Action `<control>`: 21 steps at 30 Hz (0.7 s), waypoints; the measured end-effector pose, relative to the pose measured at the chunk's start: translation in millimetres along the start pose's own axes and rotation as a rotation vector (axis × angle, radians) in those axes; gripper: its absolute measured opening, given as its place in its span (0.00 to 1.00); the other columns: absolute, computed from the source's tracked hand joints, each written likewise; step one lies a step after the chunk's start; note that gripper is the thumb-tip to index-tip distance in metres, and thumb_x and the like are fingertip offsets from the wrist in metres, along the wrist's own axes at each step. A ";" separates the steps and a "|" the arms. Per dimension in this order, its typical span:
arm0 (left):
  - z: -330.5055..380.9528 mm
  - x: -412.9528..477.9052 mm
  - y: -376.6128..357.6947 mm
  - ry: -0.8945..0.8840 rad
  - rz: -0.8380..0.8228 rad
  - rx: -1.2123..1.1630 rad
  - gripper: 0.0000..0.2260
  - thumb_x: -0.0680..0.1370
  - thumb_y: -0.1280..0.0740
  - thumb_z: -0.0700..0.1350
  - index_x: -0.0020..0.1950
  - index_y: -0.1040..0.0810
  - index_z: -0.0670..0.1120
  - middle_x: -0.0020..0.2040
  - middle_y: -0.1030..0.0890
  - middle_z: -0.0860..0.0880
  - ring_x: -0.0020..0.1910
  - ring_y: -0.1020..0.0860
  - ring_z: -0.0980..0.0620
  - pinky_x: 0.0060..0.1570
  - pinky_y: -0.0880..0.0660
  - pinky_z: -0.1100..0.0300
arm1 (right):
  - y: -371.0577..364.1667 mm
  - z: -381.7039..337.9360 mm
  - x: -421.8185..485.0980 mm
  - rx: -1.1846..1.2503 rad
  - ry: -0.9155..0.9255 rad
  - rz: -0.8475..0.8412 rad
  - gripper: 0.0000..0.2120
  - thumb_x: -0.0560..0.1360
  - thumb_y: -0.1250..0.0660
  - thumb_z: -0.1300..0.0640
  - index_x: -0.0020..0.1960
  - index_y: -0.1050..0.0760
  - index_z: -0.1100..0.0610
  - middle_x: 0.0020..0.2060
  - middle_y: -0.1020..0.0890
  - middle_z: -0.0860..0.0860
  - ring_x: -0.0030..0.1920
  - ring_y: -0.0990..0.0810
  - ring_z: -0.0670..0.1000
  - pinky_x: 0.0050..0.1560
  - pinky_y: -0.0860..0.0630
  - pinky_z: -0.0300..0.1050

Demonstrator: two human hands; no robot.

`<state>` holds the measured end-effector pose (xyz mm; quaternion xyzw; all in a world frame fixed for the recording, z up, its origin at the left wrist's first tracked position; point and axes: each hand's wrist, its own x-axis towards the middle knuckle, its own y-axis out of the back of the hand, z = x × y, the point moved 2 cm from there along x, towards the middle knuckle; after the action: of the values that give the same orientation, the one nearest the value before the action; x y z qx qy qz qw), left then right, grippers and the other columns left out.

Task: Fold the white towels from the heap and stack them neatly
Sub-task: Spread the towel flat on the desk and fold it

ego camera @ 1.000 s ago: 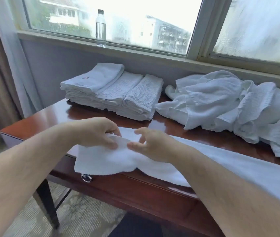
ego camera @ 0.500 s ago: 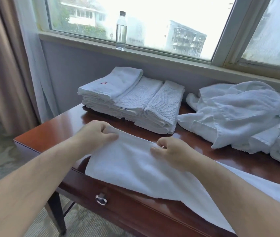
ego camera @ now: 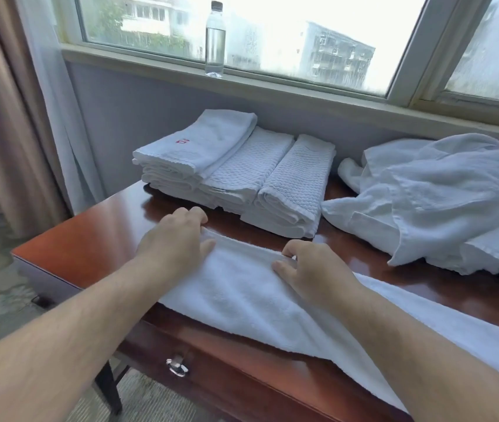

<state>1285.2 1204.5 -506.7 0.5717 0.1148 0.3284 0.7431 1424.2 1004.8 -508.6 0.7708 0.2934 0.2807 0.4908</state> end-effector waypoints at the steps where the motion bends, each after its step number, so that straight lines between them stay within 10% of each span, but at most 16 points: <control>1: 9.1 -5.3 1.8 -0.059 0.050 0.047 0.17 0.79 0.35 0.55 0.67 0.29 0.53 0.60 0.26 0.52 0.60 0.29 0.49 0.57 0.30 0.52 | 1.5 -0.4 -1.6 -0.010 -0.007 0.004 0.09 0.77 0.33 0.44 0.45 0.26 0.48 0.34 0.24 0.43 0.36 0.26 0.43 0.32 0.36 0.41; 7: 77.2 -47.4 -15.9 -0.411 -0.020 -0.092 0.18 0.82 0.41 0.53 0.72 0.29 0.57 0.71 0.29 0.56 0.70 0.34 0.53 0.70 0.40 0.55 | 25.1 24.2 -26.1 -0.002 -0.089 -0.074 0.14 0.73 0.29 0.41 0.38 0.26 0.49 0.35 0.22 0.45 0.36 0.24 0.43 0.33 0.33 0.43; 14: 89.0 -52.5 -40.9 -0.367 -0.346 0.073 0.26 0.82 0.47 0.59 0.80 0.48 0.61 0.82 0.51 0.55 0.80 0.54 0.54 0.77 0.55 0.53 | 74.8 98.9 -86.2 -0.001 -0.195 -0.242 0.23 0.71 0.27 0.37 0.32 0.33 0.53 0.23 0.33 0.43 0.24 0.34 0.43 0.27 0.38 0.38; 21: 171.6 -49.5 -52.7 -0.596 -0.325 -0.151 0.22 0.80 0.36 0.58 0.73 0.32 0.58 0.70 0.29 0.57 0.71 0.36 0.55 0.71 0.41 0.59 | 115.1 152.6 -139.7 0.007 -0.243 -0.338 0.25 0.74 0.31 0.35 0.35 0.36 0.53 0.29 0.35 0.46 0.28 0.37 0.46 0.32 0.40 0.42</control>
<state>1360.3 1034.1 -510.7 0.5602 -0.0423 0.0321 0.8266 1460.9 772.9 -477.8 0.7405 0.3584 0.0984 0.5599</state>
